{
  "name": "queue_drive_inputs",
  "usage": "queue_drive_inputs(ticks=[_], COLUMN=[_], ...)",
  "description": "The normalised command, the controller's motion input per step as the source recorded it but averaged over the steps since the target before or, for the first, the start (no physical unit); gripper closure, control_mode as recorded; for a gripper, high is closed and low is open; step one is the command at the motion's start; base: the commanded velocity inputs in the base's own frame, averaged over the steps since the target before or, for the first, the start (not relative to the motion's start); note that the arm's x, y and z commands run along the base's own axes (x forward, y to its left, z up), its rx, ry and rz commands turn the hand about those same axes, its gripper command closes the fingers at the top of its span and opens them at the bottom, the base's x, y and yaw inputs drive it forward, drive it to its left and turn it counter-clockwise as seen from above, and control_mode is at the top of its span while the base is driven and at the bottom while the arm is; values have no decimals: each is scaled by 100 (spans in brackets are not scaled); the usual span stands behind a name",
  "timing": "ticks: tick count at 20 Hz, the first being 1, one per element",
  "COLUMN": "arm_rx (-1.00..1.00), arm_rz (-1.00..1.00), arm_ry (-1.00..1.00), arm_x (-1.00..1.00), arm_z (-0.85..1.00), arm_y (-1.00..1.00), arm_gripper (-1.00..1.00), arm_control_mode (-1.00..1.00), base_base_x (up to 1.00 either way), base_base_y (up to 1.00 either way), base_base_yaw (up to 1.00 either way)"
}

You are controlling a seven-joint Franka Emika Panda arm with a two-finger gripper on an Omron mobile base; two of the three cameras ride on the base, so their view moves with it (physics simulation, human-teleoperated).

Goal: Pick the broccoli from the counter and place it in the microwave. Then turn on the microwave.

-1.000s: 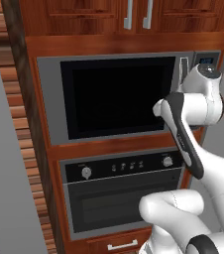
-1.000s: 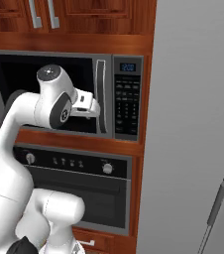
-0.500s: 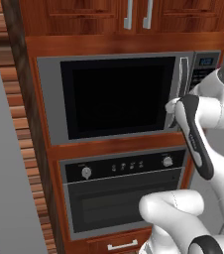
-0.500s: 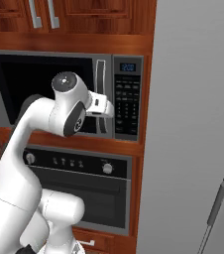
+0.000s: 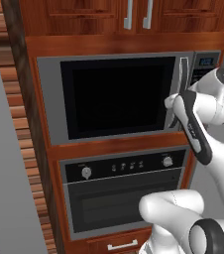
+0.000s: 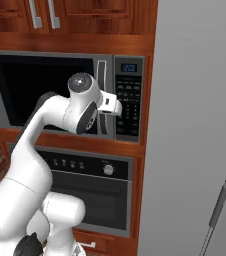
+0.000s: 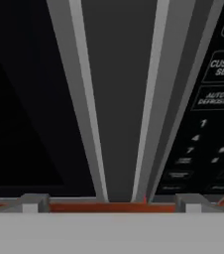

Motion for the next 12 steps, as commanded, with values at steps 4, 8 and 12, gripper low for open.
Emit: queue_drive_inputs(ticks=[4, 8, 12], arm_rx=[1, 0, 0], arm_rz=[0, 0, 0], arm_ry=[0, 0, -1], arm_x=[39, 40, 38], arm_z=[1, 0, 0], arm_y=[0, 0, 0], arm_gripper=[-100, -100, -100], arm_control_mode=[-100, -100, -100], base_base_x=[0, 0, 0], base_base_y=[0, 0, 0], base_base_yaw=[0, 0, 0])
